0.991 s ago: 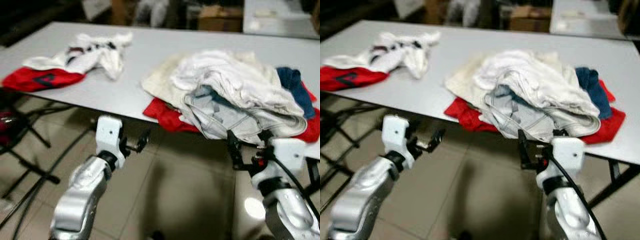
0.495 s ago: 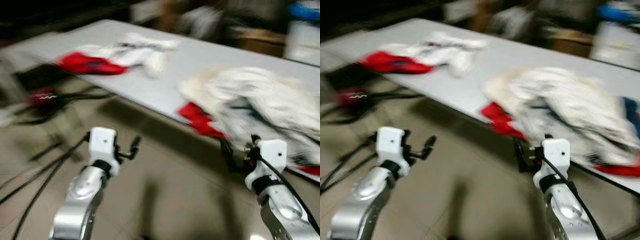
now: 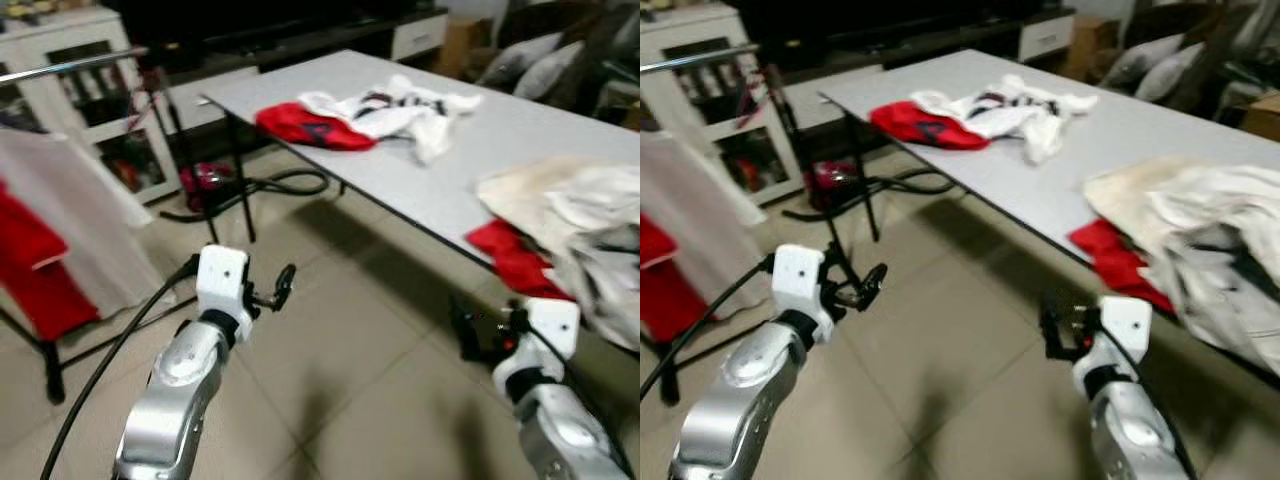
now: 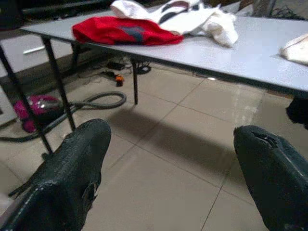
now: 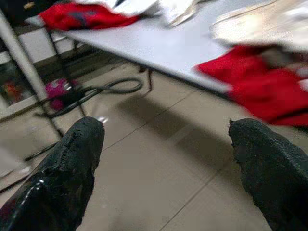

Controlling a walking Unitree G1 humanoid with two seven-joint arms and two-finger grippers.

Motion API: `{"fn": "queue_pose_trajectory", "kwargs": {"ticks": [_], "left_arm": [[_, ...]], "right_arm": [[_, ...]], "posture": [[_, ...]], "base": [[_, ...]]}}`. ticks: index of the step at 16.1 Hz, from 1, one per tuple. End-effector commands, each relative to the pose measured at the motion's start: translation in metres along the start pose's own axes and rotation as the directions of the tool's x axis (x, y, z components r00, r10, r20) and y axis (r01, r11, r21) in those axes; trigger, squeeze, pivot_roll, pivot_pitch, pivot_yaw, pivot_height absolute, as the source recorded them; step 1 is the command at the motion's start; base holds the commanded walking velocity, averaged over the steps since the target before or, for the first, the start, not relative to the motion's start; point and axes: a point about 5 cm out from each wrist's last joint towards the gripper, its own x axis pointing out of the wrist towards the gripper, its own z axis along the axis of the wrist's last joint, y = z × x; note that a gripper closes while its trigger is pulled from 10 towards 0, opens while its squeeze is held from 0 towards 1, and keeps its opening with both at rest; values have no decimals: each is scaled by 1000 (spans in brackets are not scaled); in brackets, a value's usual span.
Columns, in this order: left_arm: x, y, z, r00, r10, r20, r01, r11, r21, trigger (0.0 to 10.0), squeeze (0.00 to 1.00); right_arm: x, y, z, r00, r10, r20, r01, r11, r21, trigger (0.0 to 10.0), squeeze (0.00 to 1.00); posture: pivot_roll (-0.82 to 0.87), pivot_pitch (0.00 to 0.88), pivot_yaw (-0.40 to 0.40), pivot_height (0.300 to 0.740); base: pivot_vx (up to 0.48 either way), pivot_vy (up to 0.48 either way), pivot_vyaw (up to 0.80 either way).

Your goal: Hang hanger

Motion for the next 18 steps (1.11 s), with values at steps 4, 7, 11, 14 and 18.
{"fn": "queue_pose_trajectory", "kwargs": {"ticks": [4, 7, 11, 14, 18], "left_arm": [[-1, 9, 2, 1000, 10, 4, -10, 1000, 30, 10000, 1000], [-3, 13, 9, 999, 35, 2, -35, 998, 48, 10000, 1000], [-1, 24, 6, 999, 46, -27, -45, 998, 38, 10000, 1000], [1, 22, 6, 999, 24, -25, -23, 999, 38, 10000, 1000], [-6, 20, 3, 999, 41, -29, -39, 998, 49, 10000, 1000]], "right_arm": [[6, 12, 3, 997, 80, -15, -80, 996, -45, 10000, 1000], [16, 19, 2, 994, 105, -16, -105, 994, 0, 10000, 1000], [17, 19, 5, 995, 95, 2, -95, 995, 14, 10000, 1000], [17, 20, 7, 993, 117, 14, -117, 993, -7, 10000, 1000], [19, 21, 3, 991, 136, -11, -136, 990, -19, 10000, 1000]], "posture": [[20, 0, 14, 740], [74, 0, -8, 740], [56, 0, 37, 740], [49, 0, 46, 740], [77, 0, -3, 740]], "base": [[151, 0, 0], [302, 0, 800], [298, 0, 114], [307, 0, 0], [308, 0, 800]]}}
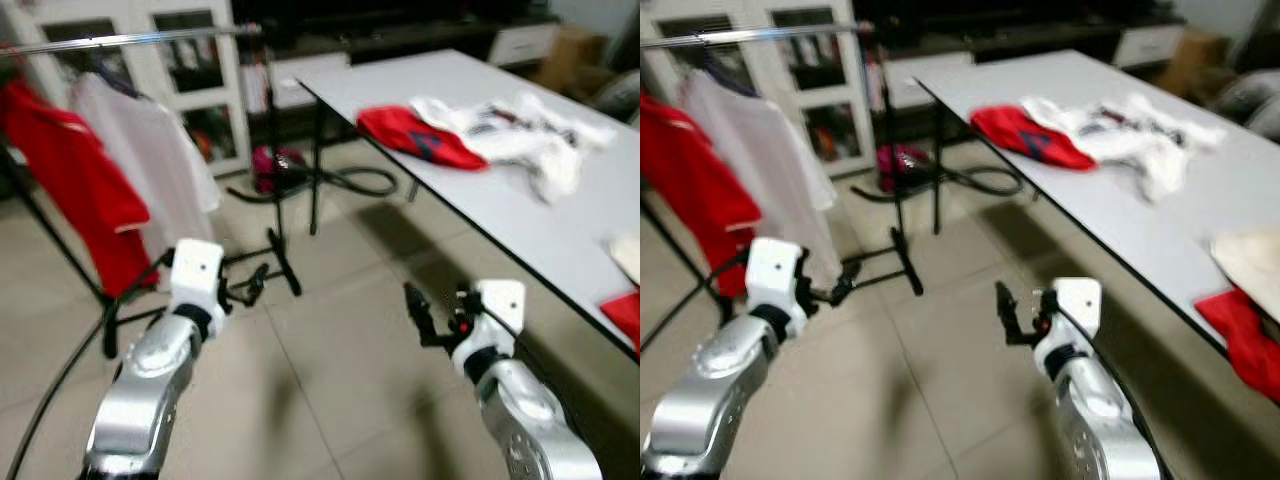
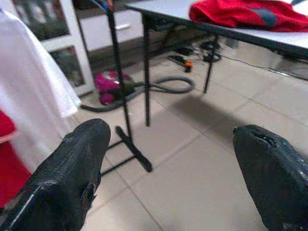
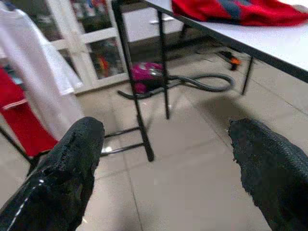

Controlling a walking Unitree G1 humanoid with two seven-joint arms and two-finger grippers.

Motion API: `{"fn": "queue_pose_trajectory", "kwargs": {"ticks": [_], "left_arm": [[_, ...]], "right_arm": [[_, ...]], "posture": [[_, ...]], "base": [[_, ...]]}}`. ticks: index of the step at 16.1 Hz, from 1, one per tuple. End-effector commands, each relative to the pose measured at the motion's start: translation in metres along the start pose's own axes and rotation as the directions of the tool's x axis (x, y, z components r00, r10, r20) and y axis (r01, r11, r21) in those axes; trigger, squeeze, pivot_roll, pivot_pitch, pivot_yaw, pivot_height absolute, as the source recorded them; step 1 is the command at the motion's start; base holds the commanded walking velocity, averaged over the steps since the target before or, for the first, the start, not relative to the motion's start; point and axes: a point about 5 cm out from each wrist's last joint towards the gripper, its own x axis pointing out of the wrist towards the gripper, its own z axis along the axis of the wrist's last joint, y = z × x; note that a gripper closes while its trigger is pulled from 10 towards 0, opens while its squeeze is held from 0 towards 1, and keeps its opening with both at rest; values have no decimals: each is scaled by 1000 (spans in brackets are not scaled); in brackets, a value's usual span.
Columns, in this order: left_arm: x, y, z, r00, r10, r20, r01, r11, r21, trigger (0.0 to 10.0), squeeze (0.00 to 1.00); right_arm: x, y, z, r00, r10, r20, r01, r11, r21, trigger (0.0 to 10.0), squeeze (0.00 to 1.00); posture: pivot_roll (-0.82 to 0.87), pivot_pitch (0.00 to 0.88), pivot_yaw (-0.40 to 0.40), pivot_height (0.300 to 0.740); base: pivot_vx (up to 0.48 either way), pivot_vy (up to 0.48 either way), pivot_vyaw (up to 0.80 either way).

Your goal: Hang hanger

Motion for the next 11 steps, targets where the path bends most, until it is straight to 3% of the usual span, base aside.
{"fn": "queue_pose_trajectory", "kwargs": {"ticks": [1, 6, 7, 9, 11], "left_arm": [[-1, -8, 2, 1000, -31, 7, 31, 1000, 7, 10000, 1000], [7, -11, 7, 997, -78, 15, 78, 997, 28, 10000, 1000], [7, -11, 9, 996, -84, 21, 83, 996, 32, 10000, 1000], [6, -8, 9, 997, -75, 21, 75, 997, 25, 10000, 1000], [6, -3, 6, 998, -53, 14, 53, 998, 14, 10000, 1000]], "right_arm": [[-1, -9, 3, 1000, -26, 1, 26, 999, -21, 10000, 1000], [-4, -17, 9, 996, -79, 40, 80, 997, -17, 10000, 1000], [-4, -16, 7, 993, -109, 40, 109, 994, 9, 10000, 1000], [-3, -5, 7, 998, -52, 47, 54, 997, -53, 10000, 1000], [0, -10, 2, 991, -128, 29, 129, 990, -54, 10000, 1000]], "posture": [[69, 0, 1, 740], [55, 1, 48, 740], [59, 0, 50, 740], [58, 0, 52, 740], [62, 0, 48, 740]], "base": [[311, 0, 800], [306, 0, 800], [307, 0, 0], [326, 0, 0], [384, 0, 0]]}}
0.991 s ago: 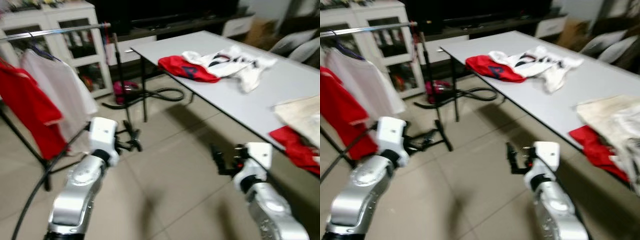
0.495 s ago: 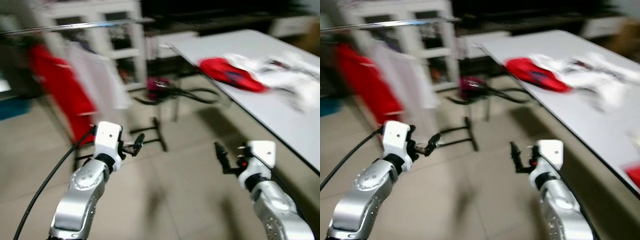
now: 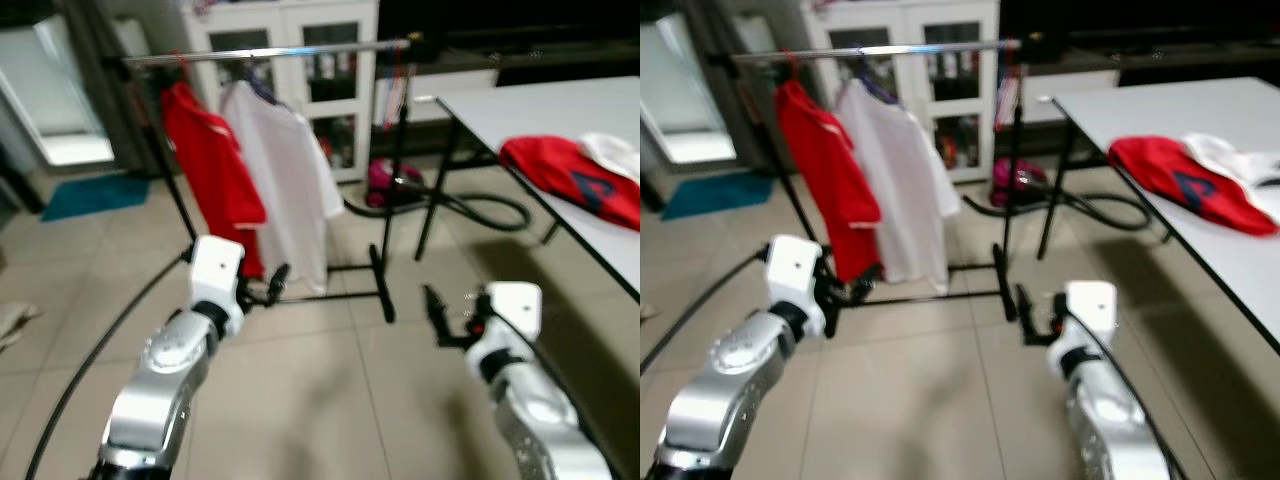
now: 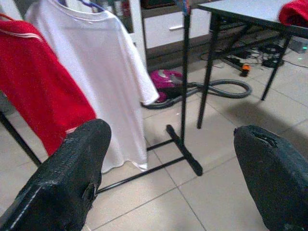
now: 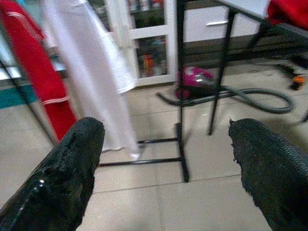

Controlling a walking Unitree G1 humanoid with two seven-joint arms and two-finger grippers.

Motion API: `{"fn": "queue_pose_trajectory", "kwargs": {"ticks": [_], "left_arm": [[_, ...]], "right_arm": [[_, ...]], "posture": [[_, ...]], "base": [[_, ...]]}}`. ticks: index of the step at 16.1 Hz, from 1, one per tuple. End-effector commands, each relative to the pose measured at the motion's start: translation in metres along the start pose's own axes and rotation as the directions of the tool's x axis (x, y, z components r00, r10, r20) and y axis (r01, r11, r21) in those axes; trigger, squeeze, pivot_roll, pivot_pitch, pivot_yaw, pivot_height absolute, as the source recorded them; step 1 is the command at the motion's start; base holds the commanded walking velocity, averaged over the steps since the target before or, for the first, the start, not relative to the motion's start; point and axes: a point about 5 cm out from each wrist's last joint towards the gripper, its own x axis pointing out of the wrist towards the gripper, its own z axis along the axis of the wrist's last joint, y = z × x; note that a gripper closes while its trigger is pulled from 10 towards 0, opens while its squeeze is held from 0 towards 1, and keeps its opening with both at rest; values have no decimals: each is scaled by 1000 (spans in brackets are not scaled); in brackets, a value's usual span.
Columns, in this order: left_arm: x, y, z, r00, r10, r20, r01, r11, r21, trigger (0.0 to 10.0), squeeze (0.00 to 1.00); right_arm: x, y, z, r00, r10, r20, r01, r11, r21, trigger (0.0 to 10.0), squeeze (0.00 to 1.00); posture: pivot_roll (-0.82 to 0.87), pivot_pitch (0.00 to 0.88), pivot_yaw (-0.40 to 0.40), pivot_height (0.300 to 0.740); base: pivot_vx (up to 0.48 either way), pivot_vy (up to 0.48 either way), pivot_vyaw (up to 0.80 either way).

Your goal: Hang hanger

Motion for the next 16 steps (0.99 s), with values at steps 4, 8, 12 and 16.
{"fn": "queue_pose_trajectory", "kwargs": {"ticks": [4, 8, 12, 16], "left_arm": [[-3, 13, -1, 999, 46, 2, -46, 999, -7, 10000, 1000], [-5, 16, 0, 997, 75, 17, -75, 997, 3, 10000, 1000], [-1, 14, 4, 998, 59, 32, -60, 998, 22, 10000, 1000], [0, 12, 3, 999, 46, 30, -47, 998, 35, 10000, 1000]], "right_arm": [[8, -1, 8, 998, -45, 42, 46, 999, -21, 10000, 0], [15, 6, 11, 999, 5, 46, -4, 1000, -11, 10000, 0], [23, 5, 19, 996, 6, 89, -4, 1000, -22, 10000, 0], [25, 3, 16, 997, -9, 79, 9, 1000, 2, 10000, 0]], "posture": [[69, 0, 32, 740], [83, 0, 12, 740], [92, 0, 4, 740], [90, 0, 6, 740]], "base": [[395, 0, 0], [397, 0, 0], [395, 0, 0], [394, 0, 0]]}}
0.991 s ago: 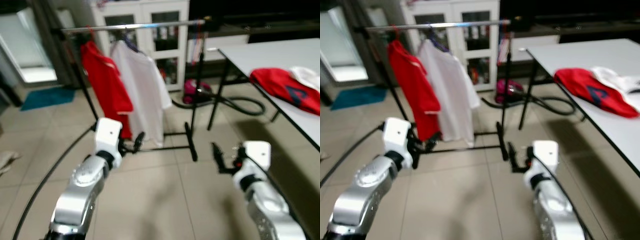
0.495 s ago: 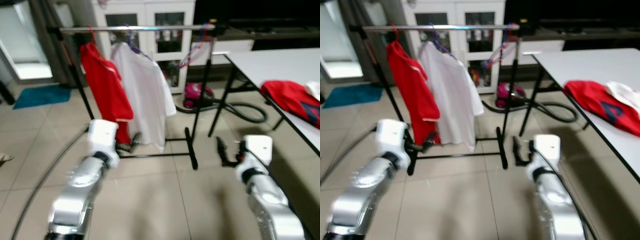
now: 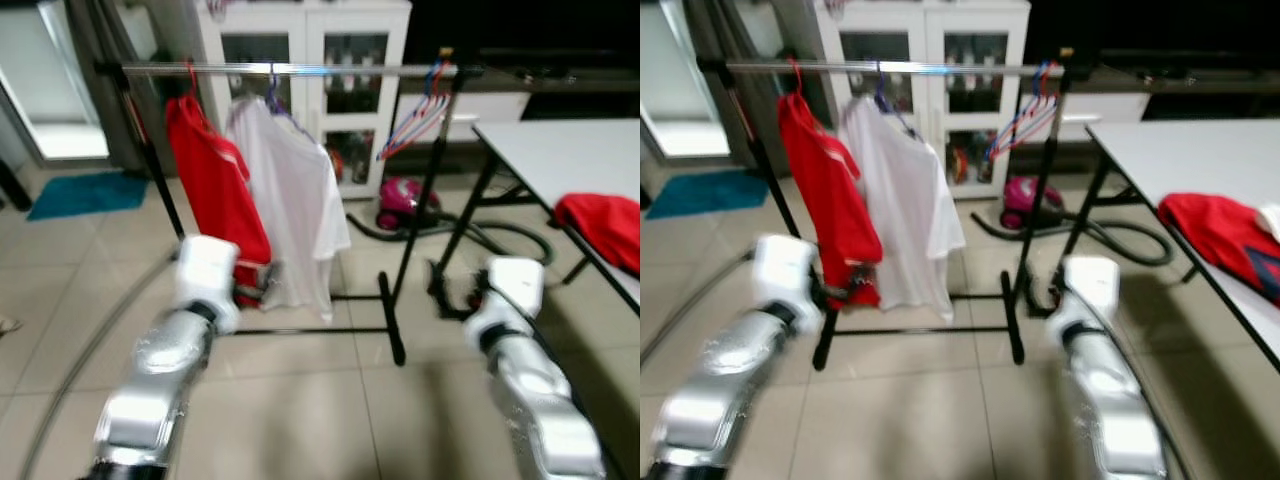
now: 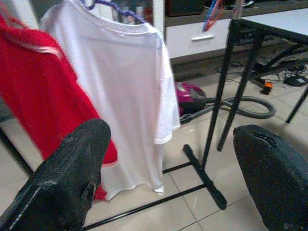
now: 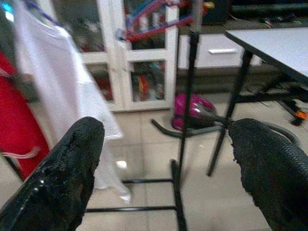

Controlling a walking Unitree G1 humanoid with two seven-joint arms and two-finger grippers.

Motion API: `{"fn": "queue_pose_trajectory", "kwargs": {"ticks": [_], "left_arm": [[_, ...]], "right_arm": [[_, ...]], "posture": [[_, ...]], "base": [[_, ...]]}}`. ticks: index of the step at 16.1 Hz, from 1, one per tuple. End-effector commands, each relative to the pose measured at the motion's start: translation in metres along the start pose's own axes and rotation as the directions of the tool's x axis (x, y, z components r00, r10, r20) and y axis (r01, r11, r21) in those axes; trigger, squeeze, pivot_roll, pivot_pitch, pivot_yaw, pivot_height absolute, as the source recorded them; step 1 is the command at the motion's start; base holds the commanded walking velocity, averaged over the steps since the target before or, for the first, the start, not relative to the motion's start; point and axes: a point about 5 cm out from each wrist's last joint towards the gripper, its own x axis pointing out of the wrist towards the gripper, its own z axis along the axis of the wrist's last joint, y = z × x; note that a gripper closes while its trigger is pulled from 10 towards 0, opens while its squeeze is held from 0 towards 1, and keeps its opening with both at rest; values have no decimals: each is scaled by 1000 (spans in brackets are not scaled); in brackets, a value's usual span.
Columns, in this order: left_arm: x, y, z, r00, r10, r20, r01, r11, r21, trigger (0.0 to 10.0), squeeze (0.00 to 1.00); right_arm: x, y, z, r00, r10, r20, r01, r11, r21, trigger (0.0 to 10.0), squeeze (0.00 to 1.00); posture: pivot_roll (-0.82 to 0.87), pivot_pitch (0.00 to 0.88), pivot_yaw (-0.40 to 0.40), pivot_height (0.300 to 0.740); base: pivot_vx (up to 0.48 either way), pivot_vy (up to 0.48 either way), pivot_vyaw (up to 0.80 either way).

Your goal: Hang hanger

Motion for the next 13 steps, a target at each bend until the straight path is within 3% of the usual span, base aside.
{"fn": "queue_pose_trajectory", "kwargs": {"ticks": [1, 7, 8, 9, 10, 11, 12, 13], "left_arm": [[-1, 12, 5, 999, 36, 16, -36, 999, 22, 10000, 1000], [0, 10, 9, 1000, 16, 27, -17, 999, 41, 10000, 1000], [0, 11, 10, 1000, 16, 27, -17, 999, 45, 10000, 1000], [0, 12, 11, 999, 16, 28, -17, 999, 47, 10000, 1000], [1, 12, 12, 999, 14, 30, -16, 999, 52, 10000, 1000], [1, 12, 12, 999, 14, 30, -15, 998, 54, 10000, 1000], [1, 12, 13, 999, 9, 31, -11, 998, 61, 10000, 1000], [2, 11, 14, 999, 0, 35, -2, 997, 74, 10000, 1000]], "right_arm": [[2, 8, 3, 1000, 19, 20, -19, 1000, 21, 10000, 0], [4, 11, 9, 997, 61, 52, -62, 998, 15, 10000, 0], [4, 14, 12, 995, 70, 65, -72, 997, 18, 10000, 204], [5, 15, 14, 994, 77, 73, -78, 997, 13, 10000, 576], [6, 16, 15, 993, 83, 79, -84, 996, 3, 10000, 733], [6, 17, 16, 993, 84, 80, -85, 996, 2, 10000, 729], [8, 17, 19, 992, 84, 92, -85, 996, 1, 10000, 647], [9, 17, 24, 990, 82, 115, -86, 996, 27, 10000, 0]], "posture": [[88, 0, 9, 740], [96, 0, 13, 740], [97, 0, 13, 740], [99, 0, 12, 740], [100, 0, 13, 740], [101, 0, 14, 740], [101, 0, 17, 740], [103, 0, 17, 740]], "base": [[401, 0, 0], [394, 0, 0], [398, 0, 513], [394, 0, 800], [394, 0, 800], [394, 0, 800], [398, 0, 800], [398, 0, 0]]}}
